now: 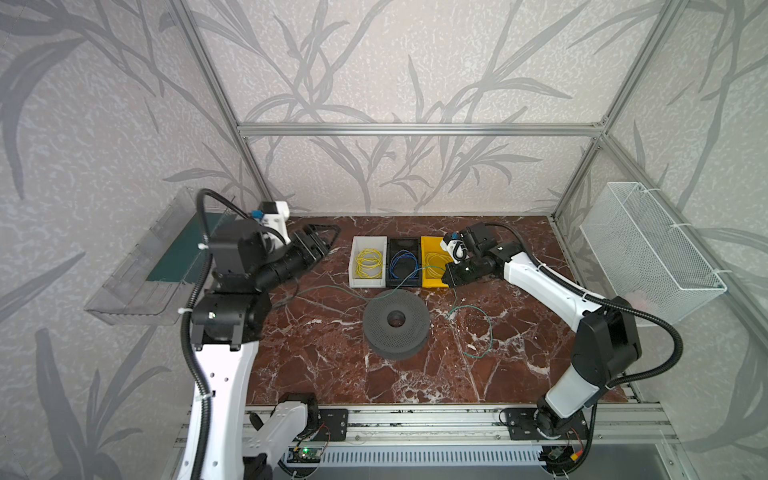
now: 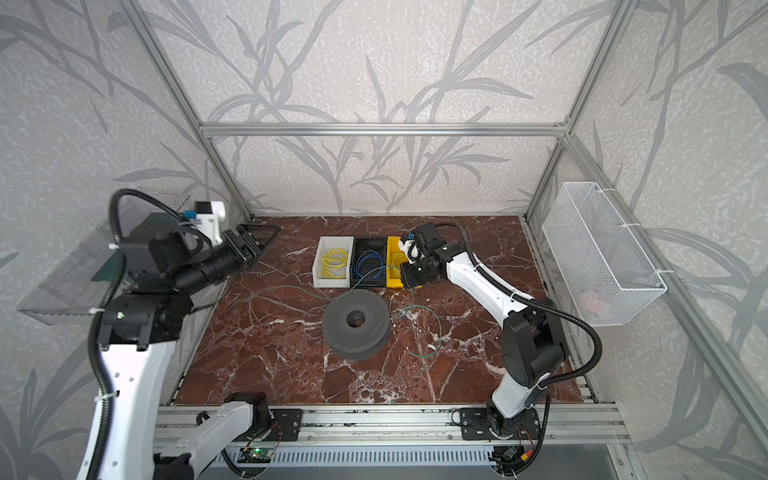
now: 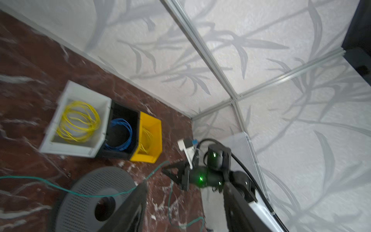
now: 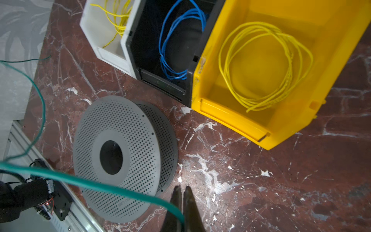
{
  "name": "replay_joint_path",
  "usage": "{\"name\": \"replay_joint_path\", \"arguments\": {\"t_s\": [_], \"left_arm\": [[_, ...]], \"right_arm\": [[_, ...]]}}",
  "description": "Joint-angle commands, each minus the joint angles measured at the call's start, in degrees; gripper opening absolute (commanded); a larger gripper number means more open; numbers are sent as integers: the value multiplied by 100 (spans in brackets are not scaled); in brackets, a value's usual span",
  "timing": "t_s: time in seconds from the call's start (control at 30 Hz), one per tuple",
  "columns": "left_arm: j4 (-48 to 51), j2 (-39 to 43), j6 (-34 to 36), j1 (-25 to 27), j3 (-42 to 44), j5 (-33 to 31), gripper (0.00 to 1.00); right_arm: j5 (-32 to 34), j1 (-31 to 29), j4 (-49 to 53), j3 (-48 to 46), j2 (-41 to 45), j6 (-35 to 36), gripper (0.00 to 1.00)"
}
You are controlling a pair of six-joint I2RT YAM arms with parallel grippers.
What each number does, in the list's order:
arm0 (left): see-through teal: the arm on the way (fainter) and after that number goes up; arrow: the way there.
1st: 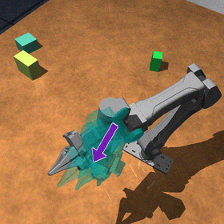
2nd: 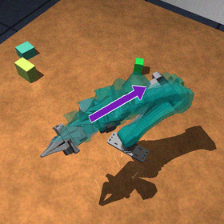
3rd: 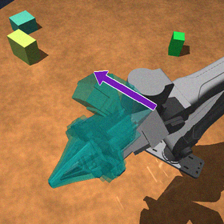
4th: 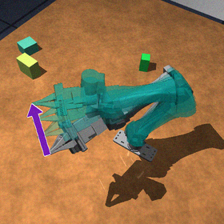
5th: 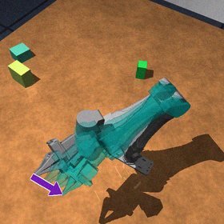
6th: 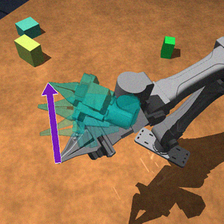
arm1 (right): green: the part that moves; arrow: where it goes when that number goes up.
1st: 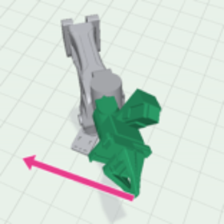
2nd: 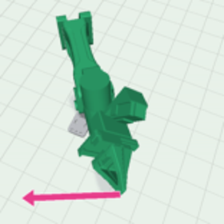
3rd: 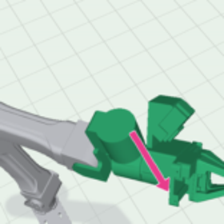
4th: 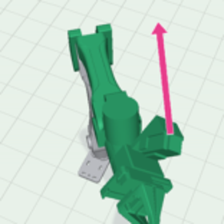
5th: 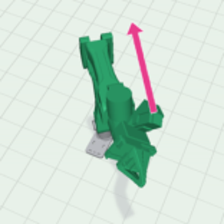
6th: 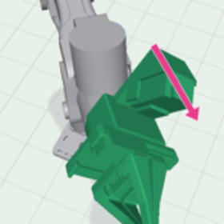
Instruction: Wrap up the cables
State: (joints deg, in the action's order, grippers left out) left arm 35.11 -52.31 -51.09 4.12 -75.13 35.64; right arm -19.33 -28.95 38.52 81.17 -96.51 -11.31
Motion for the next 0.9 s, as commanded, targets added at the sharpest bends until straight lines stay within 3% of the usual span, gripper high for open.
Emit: {"name": "replay_joint_path", "arguments": {"t_s": [0.0, 0.1, 0.23, 0.33, 0.47, 0.63, 0.87], "left_arm": [[-1827, 335, -1252, 715, 1535, -183, 62], [-2297, 374, -1399, 1478, 2206, -568, 62], [-2465, -20, -1149, 2351, 2174, -975, 64], [-2744, -323, -1049, 2704, 2190, -1393, 65], [-3095, -758, -811, 3014, 2199, -1857, 65], [-2741, -1222, -69, 3284, 1817, -2694, 64], [-3134, -1907, 182, 3265, 1654, -2962, 62]], "right_arm": [[-279, -113, 158, 315, 94, -174, 0], [-299, -247, 132, 479, 47, -313, 0], [-129, -494, 193, 772, -96, -396, 0], [-199, -673, 139, 906, -92, -498, 0], [-351, -796, 88, 893, 82, -636, 0], [-528, -847, 88, 853, 260, -667, 0], [-877, -936, -132, 508, 673, -575, 0]]}}
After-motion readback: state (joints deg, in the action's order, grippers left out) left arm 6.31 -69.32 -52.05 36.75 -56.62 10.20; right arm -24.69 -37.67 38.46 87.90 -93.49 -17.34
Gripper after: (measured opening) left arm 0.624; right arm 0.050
